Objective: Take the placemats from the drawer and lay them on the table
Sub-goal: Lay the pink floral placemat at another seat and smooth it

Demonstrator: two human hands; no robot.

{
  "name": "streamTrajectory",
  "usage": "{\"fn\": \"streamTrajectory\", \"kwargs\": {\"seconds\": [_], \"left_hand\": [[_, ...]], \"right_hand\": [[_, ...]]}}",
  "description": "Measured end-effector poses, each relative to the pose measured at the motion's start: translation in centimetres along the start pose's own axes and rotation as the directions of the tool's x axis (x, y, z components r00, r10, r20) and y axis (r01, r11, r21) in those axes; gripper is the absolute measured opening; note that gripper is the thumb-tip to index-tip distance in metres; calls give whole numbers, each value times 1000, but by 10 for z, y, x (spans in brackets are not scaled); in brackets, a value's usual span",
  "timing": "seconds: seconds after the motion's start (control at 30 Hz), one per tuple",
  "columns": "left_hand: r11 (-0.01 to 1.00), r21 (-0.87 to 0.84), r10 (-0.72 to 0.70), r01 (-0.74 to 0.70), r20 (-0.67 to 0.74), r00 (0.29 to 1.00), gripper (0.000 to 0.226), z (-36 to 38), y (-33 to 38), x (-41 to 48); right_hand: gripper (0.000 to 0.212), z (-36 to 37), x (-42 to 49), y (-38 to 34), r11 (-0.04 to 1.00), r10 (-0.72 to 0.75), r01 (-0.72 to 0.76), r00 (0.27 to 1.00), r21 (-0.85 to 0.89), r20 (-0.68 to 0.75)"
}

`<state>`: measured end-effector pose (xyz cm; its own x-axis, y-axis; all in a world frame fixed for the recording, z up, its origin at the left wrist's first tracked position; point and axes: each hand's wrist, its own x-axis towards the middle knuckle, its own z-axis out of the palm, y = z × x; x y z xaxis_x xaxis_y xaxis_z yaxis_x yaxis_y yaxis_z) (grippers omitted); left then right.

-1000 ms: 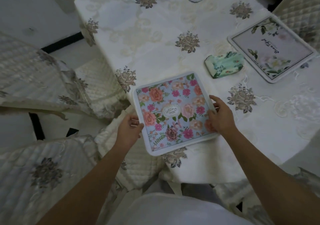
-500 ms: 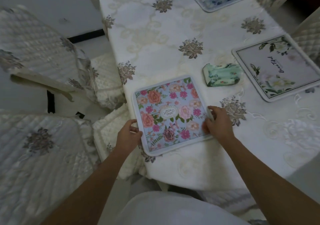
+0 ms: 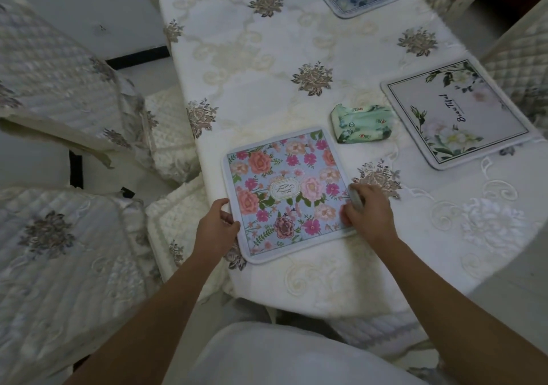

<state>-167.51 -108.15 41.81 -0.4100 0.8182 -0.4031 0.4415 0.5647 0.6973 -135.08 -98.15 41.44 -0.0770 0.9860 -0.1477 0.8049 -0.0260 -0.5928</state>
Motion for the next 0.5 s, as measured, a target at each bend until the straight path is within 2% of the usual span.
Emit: {"fn": "streamTrajectory", "kwargs": {"seconds": [0.13,0.3,0.4,0.5], "left_hand": [[989,124,82,-79,-18,996,59,1,1,1],[956,224,220,-190,-118,968,50,3,9,17],[877,370,384,-308,-154,910,42,4,17,38],[797,473,470,-376,-94,878,42,6,26,61]], "right_hand": [[36,5,0,1,995,-90,89,996,-40,-26],[31,10,12,-11,976,-183,173,981,-131,-69],[34,17,28,-26,962,-239,239,971,-130,11],[40,32,46,-48,944,-295,309,948,-117,122]]}}
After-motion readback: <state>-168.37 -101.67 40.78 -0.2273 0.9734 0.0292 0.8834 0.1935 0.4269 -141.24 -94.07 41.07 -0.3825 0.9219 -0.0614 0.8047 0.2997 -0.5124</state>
